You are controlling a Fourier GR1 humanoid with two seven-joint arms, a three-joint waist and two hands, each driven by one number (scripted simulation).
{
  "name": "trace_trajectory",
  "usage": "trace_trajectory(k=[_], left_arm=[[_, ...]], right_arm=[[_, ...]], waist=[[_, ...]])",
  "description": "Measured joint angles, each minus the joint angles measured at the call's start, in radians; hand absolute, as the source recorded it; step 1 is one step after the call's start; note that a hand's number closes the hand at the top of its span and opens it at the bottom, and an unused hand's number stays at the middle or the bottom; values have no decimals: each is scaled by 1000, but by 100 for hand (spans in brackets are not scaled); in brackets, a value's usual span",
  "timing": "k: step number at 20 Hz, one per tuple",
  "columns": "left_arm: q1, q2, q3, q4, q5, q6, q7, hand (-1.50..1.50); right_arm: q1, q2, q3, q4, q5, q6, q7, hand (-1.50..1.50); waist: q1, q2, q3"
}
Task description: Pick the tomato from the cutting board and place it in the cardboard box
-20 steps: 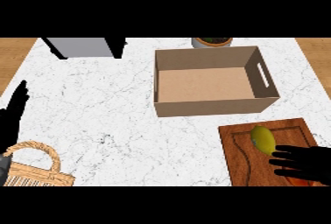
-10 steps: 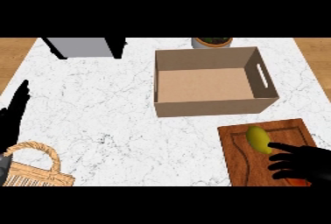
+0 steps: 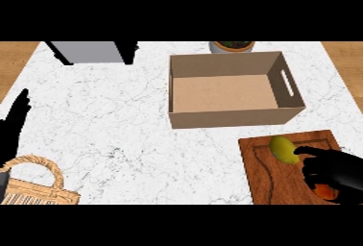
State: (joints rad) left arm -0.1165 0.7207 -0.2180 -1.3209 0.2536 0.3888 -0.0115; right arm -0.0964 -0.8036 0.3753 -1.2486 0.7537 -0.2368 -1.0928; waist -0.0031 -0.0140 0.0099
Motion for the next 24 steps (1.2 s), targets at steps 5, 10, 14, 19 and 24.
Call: trace_trajectory(k=[5, 10, 14, 19, 24], left_arm=[[35, 23, 5, -12, 20, 16, -2, 0], [96, 71, 14, -20, 63, 28, -12, 0], [110, 83, 19, -29, 84, 38, -21, 0], [98, 79, 14, -37, 86, 48, -33, 0], [78, 69, 6, -33, 84, 45, -40, 0]], right_arm=[[55, 62, -123, 21, -83, -30, 227, 150], [138, 140, -290, 107, -167, -94, 588, 150], [167, 195, -366, 69, -156, -186, 855, 150], [154, 243, -359, -122, -39, -261, 1128, 150], [113, 294, -288, -360, 111, -186, 1408, 150]], waist=[[-33, -1, 1], [-102, -12, -10], [-103, -13, -15], [-79, -10, -15], [-51, -5, -13]])
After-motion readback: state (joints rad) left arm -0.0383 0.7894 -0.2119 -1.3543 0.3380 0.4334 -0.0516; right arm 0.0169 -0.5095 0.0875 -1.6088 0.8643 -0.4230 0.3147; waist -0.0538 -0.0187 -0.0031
